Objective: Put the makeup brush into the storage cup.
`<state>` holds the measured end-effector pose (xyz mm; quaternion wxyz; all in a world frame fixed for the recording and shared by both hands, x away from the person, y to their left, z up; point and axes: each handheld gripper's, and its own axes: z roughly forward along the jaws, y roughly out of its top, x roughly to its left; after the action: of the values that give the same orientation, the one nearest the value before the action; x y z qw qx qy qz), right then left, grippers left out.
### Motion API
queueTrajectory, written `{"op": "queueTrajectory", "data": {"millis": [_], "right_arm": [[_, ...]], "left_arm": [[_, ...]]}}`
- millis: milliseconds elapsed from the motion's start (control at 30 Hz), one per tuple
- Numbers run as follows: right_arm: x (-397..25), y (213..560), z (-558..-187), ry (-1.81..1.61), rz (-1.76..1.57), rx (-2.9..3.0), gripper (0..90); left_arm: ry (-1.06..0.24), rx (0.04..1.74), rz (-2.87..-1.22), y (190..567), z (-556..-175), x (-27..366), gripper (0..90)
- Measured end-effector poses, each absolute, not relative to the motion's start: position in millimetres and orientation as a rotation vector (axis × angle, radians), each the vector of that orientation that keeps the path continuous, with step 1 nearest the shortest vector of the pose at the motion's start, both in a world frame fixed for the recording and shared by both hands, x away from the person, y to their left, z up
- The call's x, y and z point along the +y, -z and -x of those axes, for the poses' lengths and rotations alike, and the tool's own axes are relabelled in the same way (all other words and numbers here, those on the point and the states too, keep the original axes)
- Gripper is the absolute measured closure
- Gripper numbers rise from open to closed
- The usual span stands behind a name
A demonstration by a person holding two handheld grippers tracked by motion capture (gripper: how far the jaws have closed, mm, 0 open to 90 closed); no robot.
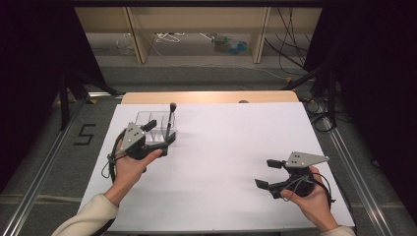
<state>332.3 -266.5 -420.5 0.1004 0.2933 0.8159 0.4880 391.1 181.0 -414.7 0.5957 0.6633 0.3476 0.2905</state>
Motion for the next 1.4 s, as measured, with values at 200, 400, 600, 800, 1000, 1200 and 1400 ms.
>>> {"op": "queueTrajectory", "data": {"millis": [200,400,600,800,1000,1200,1400], "right_arm": [[-266.4,420.4,-332.2,-1.442,-0.868,2.411,16.9],[-266.4,420.6,-332.3,-1.447,-0.867,2.408,16.9],[-266.5,420.4,-332.1,-1.443,-0.868,2.411,16.9],[-266.3,420.4,-332.0,-1.442,-0.868,2.411,16.9],[-266.3,420.4,-332.1,-1.443,-0.868,2.411,16.9],[-266.3,420.3,-332.0,-1.442,-0.868,2.411,16.9],[-266.3,420.4,-332.0,-1.442,-0.868,2.411,16.9]], "left_arm": [[-0.667,0.790,-1.550,415.2,-384.9,182.3,17.3],[-0.654,0.786,-1.557,415.7,-377.8,183.0,17.3],[-0.638,0.783,-1.555,415.9,-371.7,182.5,17.3],[-0.792,0.590,-1.658,409.4,-377.7,195.0,17.3],[-0.791,0.589,-1.658,409.5,-373.2,196.8,17.3],[-0.789,0.591,-1.660,409.5,-369.1,197.9,17.3],[-0.786,0.589,-1.660,409.9,-364.5,198.7,17.3]]}}
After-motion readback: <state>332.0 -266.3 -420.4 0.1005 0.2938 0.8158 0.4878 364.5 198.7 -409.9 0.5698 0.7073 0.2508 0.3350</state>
